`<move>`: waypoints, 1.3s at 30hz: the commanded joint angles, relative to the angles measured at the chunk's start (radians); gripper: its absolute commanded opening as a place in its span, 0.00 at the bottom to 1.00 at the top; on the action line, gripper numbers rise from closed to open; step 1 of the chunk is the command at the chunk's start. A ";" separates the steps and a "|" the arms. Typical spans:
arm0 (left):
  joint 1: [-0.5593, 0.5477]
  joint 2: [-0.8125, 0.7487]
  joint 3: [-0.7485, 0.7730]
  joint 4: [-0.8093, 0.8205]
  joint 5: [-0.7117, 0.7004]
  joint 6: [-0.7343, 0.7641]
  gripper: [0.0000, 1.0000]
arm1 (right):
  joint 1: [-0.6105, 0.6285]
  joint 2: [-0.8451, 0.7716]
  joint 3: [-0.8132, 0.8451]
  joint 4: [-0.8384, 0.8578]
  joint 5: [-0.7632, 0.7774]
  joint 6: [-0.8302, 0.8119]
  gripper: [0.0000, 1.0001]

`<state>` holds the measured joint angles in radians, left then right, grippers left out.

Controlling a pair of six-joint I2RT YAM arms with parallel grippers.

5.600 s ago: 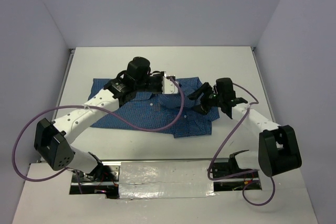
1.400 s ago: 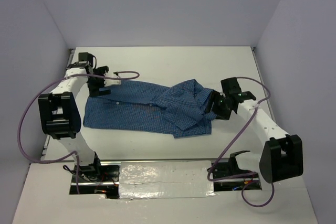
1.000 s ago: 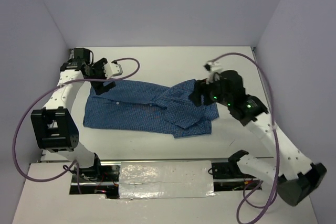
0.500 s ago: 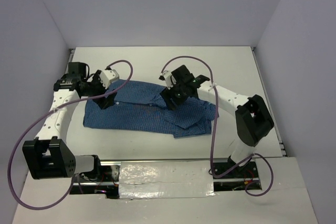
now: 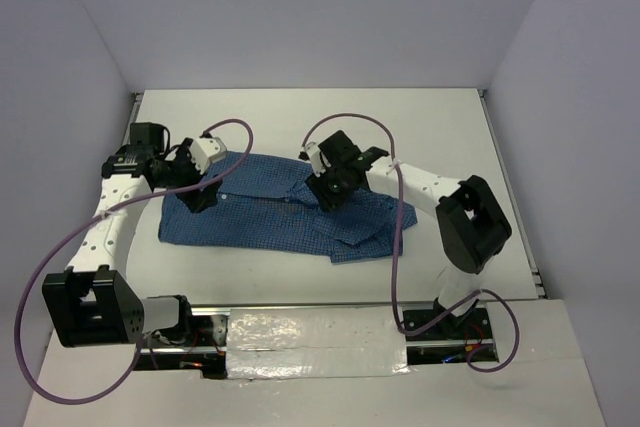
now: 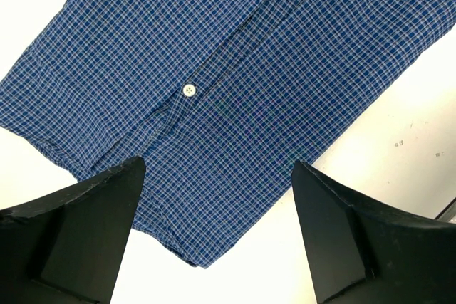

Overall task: Fold and stack the long sleeve shirts
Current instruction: Fold the shirt

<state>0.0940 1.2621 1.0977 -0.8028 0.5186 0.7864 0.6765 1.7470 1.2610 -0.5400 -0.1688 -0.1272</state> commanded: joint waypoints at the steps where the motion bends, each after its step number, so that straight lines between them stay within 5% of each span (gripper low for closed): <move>1: 0.006 -0.009 0.042 -0.018 0.044 0.023 0.97 | 0.009 0.028 0.003 0.003 0.084 0.003 0.51; 3: 0.004 0.000 0.047 -0.024 0.050 0.033 0.97 | 0.009 0.042 0.009 0.002 0.092 0.000 0.47; 7: 0.006 0.014 0.068 -0.045 0.061 0.053 0.95 | 0.009 0.054 0.023 0.003 0.037 0.018 0.00; 15: -0.086 0.020 0.201 -0.231 0.221 0.237 0.95 | 0.031 -0.251 -0.034 -0.029 -0.044 0.124 0.00; 18: -0.337 0.046 0.220 -0.257 0.187 0.238 0.99 | 0.063 -0.387 -0.121 0.043 -0.081 0.217 0.00; 23: -0.500 0.111 0.270 -0.107 0.222 0.091 0.99 | 0.077 -0.542 -0.230 0.173 -0.117 0.328 0.00; 28: -0.559 0.221 0.269 -0.013 0.183 0.027 0.99 | 0.075 -0.463 -0.239 0.201 -0.081 0.296 0.00; 33: -0.557 0.249 0.232 -0.076 0.130 0.175 0.99 | 0.077 -0.377 -0.248 0.225 -0.086 0.275 0.00; 39: -0.521 0.255 0.200 -0.050 0.018 0.181 0.99 | 0.078 -0.366 -0.337 0.270 -0.095 0.291 0.25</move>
<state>-0.4633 1.5215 1.2884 -0.8597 0.5892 0.9394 0.7525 1.3968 0.9596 -0.3389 -0.2543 0.1600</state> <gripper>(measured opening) 0.993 0.234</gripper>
